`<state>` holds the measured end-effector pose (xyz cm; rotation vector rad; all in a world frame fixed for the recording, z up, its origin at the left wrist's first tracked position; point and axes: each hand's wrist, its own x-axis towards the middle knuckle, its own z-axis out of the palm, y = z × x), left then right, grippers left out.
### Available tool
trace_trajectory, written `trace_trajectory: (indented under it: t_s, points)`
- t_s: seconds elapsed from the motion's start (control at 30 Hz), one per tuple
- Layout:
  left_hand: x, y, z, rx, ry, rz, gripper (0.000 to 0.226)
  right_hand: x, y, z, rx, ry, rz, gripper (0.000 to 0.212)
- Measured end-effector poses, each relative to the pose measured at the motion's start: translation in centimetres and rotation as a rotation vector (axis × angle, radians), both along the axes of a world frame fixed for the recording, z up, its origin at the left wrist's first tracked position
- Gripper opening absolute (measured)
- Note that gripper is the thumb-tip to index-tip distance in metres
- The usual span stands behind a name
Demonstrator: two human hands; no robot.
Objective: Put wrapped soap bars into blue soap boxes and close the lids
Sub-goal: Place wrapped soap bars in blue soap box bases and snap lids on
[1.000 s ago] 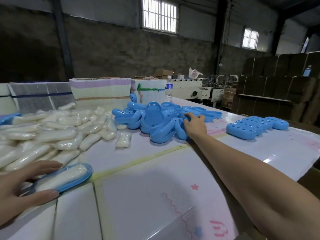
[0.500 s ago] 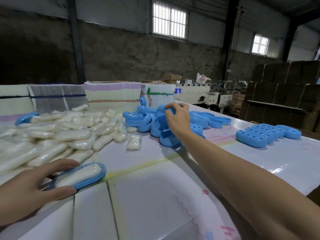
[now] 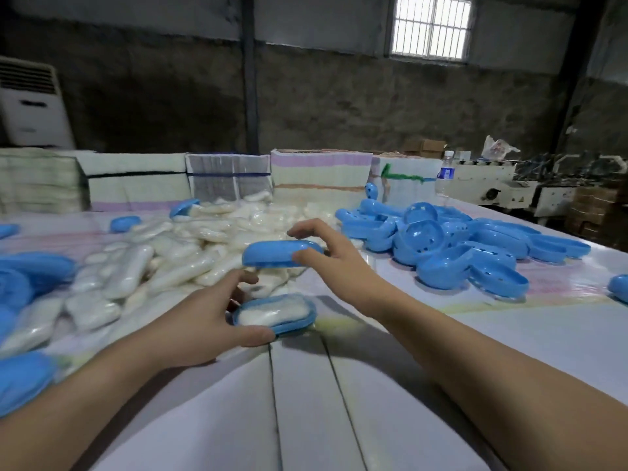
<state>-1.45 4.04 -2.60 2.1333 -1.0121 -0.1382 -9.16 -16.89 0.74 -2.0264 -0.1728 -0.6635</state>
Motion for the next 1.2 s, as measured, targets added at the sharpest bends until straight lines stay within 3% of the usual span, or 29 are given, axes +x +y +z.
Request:
trace_trajectory:
  t_s: [0.17, 0.3, 0.57, 0.9, 1.2]
  points:
    - [0.4, -0.1, -0.1, -0.050, 0.140, 0.029, 0.083, -0.9, -1.0, -1.0, -0.029, 0.120, 0.065, 0.034]
    - [0.6, -0.1, -0.1, -0.077, 0.204, 0.000, 0.074, -1.2, -1.4, -1.1, -0.119, 0.181, 0.097, 0.040]
    - [0.8, 0.0, -0.2, 0.000, 0.091, -0.010, 0.070, -1.0, -1.5, -1.3, -0.301, 0.295, 0.152, 0.054]
    - [0.9, 0.0, -0.1, 0.003, 0.112, -0.013, 0.068, -0.6, -1.6, -1.6, -0.470, 0.353, 0.101, 0.065]
    - [0.7, 0.1, 0.1, -0.019, 0.121, -0.034, 0.073, -0.1, -1.3, -1.9, -0.506, 0.326, 0.069, 0.058]
